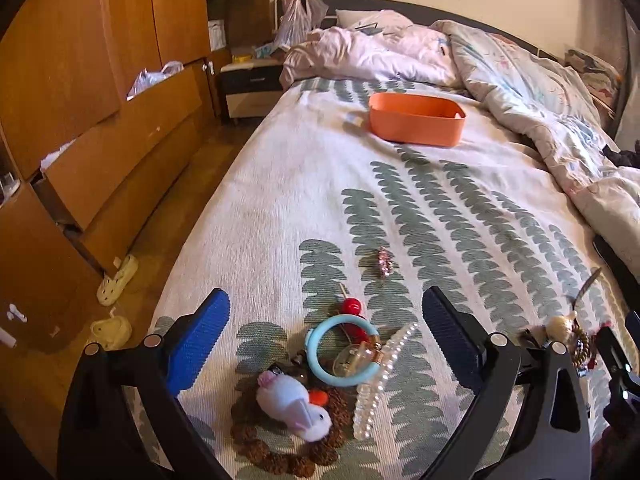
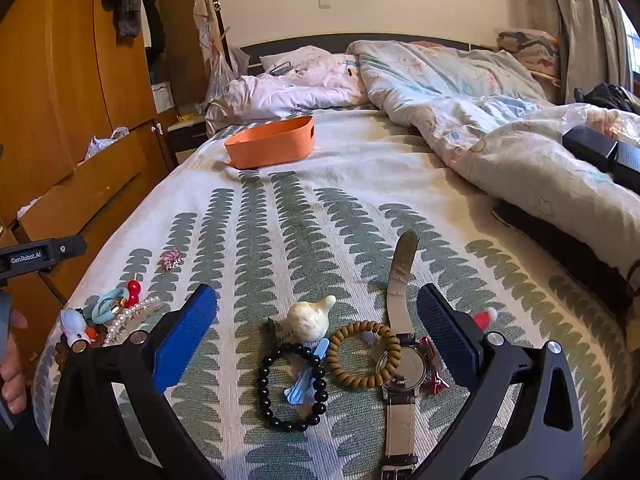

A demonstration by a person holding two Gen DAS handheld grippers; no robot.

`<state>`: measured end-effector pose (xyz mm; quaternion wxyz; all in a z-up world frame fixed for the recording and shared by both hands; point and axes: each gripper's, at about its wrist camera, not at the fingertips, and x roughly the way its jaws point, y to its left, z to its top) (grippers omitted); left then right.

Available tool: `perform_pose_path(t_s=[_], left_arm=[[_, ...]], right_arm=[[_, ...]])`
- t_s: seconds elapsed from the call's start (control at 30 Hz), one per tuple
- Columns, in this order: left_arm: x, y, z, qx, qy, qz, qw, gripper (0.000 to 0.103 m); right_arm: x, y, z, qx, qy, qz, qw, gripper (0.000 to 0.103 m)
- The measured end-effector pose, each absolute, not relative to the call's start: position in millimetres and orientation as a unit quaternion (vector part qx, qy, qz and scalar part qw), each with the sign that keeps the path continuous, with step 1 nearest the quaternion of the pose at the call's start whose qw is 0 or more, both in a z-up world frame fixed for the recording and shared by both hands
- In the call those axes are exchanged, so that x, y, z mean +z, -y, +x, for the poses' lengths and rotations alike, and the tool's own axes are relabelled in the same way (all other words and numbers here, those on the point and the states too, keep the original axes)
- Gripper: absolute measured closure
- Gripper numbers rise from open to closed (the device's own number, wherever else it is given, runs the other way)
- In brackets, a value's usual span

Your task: Organize jewelry

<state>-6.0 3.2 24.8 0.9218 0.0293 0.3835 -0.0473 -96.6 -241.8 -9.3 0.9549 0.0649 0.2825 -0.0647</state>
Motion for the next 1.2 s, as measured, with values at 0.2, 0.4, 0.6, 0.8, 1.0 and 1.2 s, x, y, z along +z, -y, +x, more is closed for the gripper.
perform_pose_path(t_s=[0.2, 0.4, 0.6, 0.8, 1.0, 1.2], left_arm=[[27, 6, -14, -0.058, -0.379, 0.040, 0.923, 0.006], [24, 15, -16, -0.056, -0.377, 0.059, 0.923, 0.006], [19, 15, -12, -0.071, -0.392, 0.047, 0.916, 0.006], [22, 19, -17, -0.058, -0.377, 0.064, 0.922, 0.006], [22, 12, -14, -0.060, -0.384, 0.048, 0.920, 0.006], [23, 8, -14, -0.053, -0.385, 0.043, 0.920, 0.006]], right_arm=[[-11, 235, -101, -0.060, -0.286, 0.055, 0.955, 0.003], [-12, 234, -100, -0.059, -0.286, 0.055, 0.955, 0.003], [-13, 232, -100, -0.060, -0.287, 0.054, 0.954, 0.003], [-12, 233, -100, -0.062, -0.287, 0.052, 0.955, 0.003], [-11, 236, -102, -0.066, -0.283, 0.051, 0.955, 0.003], [-11, 237, -102, -0.066, -0.283, 0.051, 0.955, 0.003]])
